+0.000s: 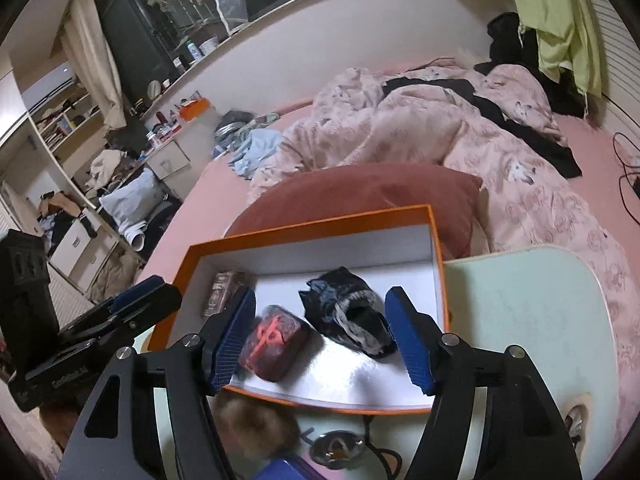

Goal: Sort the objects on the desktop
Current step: 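Place the toy car into the box with the left gripper while the right drops the red case in, then grasp the blue printed tin on the table with the right gripper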

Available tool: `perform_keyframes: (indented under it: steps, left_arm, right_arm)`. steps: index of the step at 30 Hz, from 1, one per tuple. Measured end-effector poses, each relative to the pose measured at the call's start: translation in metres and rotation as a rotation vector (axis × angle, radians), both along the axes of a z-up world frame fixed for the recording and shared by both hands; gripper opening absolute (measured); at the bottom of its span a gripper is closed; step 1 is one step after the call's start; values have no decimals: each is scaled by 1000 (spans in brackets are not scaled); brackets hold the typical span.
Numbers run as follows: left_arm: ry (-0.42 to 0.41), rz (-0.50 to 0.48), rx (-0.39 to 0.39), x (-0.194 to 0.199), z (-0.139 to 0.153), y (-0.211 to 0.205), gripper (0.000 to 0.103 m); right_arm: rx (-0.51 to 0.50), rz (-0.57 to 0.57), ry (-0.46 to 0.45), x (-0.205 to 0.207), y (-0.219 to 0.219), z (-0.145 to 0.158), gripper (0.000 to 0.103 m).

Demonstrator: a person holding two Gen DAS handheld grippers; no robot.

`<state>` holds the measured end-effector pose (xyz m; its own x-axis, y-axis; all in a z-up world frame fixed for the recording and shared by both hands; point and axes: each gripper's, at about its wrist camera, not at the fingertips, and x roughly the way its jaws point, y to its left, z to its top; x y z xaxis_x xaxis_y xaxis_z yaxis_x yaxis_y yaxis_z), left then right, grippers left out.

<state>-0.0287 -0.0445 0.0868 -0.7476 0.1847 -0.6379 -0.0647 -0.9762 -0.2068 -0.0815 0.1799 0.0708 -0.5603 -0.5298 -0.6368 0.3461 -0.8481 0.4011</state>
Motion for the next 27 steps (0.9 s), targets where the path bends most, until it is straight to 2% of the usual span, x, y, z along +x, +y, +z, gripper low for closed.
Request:
perform_keyframes:
  steps: [3,6,7,13,17,22,25,27]
  left_arm:
    - [14,16,-31,10,4,-1,72]
    - [7,27,-51,24,7,-2,76]
    - [-6,26,-54,27,6,-4,80]
    - [-114,24,-38,59,-21,-12,81]
    - [-189,32,-36,78,-44,-10,81]
    - [-242,41,-125,96,-71,3,81]
    - [-222,61,-200,101,-74,10,81]
    - [-227,62,-241,100,-77,15,90]
  right_arm:
    - [12,-7,17,7,3,4,68]
    - [18,-12,49,21,9,11,68]
    - [24,-15,62,27,11,13,68]
    - [68,-11,109,68,21,14,68]
    - [99,-4,83,90,27,1,68]
    - [205,-61,13,108,31,-27,68]
    - [244,-109,-33,112,38,-40,68]
    - [249,-137,-73,108,43,-46,68]
